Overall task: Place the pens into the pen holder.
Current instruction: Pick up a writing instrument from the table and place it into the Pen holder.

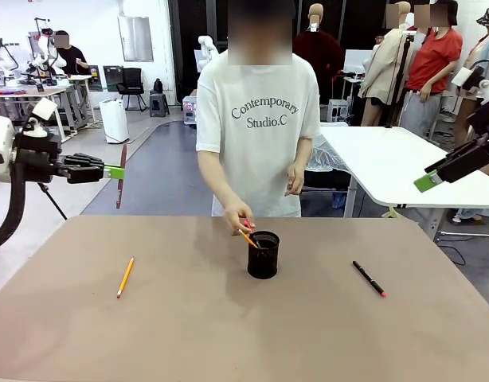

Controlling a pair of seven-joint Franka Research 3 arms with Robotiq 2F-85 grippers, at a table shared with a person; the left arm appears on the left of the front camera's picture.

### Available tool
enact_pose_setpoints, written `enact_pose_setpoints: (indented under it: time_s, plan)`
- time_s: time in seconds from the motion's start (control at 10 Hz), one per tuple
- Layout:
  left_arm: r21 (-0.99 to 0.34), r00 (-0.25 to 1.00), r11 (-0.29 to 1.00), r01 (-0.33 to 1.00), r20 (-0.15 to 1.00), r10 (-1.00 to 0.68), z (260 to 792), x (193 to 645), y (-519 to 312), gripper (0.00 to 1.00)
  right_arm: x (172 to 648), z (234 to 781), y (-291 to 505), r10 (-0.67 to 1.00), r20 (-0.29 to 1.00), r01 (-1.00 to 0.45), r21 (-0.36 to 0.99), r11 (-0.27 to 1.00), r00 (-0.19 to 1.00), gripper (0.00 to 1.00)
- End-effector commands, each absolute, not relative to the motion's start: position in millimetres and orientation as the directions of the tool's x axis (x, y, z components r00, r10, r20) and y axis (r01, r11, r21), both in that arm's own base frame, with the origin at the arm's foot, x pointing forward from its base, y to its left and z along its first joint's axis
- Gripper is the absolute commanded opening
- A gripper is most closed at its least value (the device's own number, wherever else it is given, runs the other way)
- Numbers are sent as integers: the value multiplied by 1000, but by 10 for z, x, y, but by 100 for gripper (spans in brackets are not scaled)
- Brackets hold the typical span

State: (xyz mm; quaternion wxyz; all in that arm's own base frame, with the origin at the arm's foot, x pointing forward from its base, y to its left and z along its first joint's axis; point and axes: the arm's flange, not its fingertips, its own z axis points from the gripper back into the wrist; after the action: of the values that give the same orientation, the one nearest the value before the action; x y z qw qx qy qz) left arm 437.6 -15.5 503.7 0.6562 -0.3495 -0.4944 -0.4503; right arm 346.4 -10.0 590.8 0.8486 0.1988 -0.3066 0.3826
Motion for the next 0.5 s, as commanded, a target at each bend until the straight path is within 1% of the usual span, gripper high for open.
enact_pose_setpoints:
  time_s: [0.0,0.4]
  plan:
    - [-12,103,348,938,964,-245,5050,4387,-158,0,3480,5915,-100,518,690,-781,110,615,506,100]
    - [-12,103,348,938,964,-245,5050,4387,-158,0,3480,5915,-100,518,690,-781,110,615,506,100]
